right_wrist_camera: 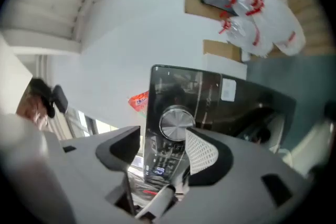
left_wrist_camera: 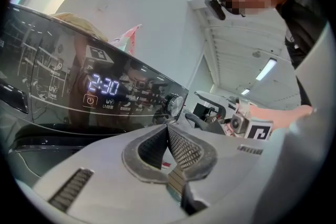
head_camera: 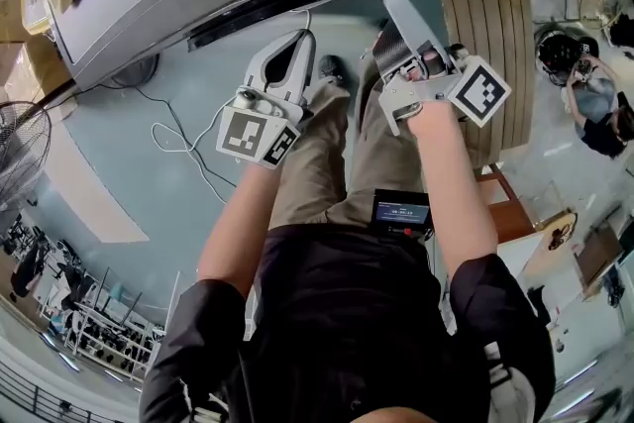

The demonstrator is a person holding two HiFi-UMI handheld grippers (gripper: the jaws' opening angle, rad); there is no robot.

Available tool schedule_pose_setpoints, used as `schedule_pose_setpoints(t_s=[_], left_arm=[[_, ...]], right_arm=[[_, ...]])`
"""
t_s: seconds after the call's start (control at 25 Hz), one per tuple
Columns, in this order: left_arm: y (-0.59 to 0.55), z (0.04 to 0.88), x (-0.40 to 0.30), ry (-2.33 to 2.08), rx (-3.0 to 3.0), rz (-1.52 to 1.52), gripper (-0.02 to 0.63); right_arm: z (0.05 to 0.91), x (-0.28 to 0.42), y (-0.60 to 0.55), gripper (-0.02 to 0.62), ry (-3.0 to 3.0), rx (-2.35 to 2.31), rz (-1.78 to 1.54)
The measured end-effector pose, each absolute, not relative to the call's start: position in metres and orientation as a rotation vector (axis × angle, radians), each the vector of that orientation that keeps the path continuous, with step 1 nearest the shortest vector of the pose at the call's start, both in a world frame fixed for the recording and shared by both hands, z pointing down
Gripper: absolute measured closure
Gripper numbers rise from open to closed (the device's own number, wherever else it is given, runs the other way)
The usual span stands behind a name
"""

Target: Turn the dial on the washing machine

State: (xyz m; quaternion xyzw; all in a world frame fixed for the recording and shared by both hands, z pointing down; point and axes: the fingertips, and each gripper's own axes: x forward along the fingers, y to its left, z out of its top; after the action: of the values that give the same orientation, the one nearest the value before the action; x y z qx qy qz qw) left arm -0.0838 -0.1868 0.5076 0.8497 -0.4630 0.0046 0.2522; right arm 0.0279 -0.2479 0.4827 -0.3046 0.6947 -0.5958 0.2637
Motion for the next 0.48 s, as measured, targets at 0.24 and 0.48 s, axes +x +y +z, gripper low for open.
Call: schedule_pose_setpoints(t_s=[0.24,0.48], left_arm=[[-0.19,0.491,-0.087,-1.29,2.319,-0.029,0.612],[-0.184,0.442,-0.096,-1.323,2.347,-0.092,0.612]], right_arm=[[0.452,0.038,-0.24,0.409,2.39,-1.056,-1.126],[0.419,0.028,-0.214,0.594,2.752,-1.187,-0.709]])
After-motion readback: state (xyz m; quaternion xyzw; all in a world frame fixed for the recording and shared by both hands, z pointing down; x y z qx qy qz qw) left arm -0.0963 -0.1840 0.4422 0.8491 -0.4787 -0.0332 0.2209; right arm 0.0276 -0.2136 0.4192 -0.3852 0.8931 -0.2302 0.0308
